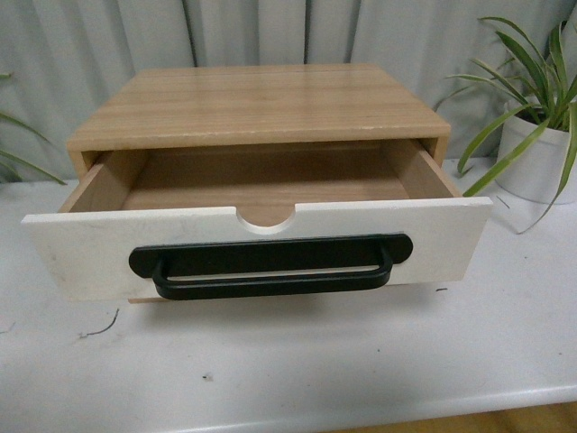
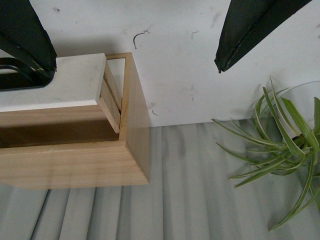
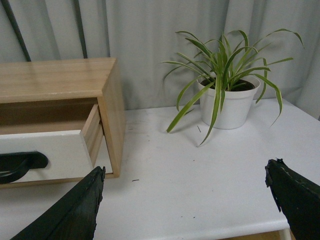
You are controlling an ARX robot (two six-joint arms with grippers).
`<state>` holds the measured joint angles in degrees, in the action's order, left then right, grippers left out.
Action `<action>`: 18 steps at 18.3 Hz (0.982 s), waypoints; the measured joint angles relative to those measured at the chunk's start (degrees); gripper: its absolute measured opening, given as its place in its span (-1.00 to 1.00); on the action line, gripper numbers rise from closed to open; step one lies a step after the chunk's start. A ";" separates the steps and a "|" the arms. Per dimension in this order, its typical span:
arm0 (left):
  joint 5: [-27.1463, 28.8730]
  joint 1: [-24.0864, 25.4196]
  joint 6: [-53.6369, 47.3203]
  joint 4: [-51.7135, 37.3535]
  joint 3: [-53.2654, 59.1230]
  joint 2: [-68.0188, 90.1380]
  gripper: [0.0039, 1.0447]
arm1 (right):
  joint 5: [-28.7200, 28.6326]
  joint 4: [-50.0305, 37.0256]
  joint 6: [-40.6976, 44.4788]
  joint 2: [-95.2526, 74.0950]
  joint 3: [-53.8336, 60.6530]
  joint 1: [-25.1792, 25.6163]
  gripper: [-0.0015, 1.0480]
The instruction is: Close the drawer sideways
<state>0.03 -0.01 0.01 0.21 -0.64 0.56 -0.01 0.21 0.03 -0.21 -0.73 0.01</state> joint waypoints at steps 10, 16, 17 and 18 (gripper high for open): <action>0.00 0.00 0.00 0.00 0.00 0.00 0.88 | 0.00 0.00 0.00 0.00 0.00 0.00 0.88; 0.00 0.00 0.00 0.00 0.00 0.00 0.88 | 0.00 0.00 0.00 0.00 0.00 0.00 0.88; 0.00 0.00 0.00 0.00 0.00 0.00 0.88 | 0.00 0.00 0.00 0.00 0.00 0.00 0.88; 0.00 0.00 0.00 0.00 0.00 0.00 0.88 | 0.00 0.00 0.00 0.00 0.00 0.00 0.88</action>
<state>0.03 -0.01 0.01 0.21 -0.64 0.56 -0.01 0.21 0.03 -0.21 -0.73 0.01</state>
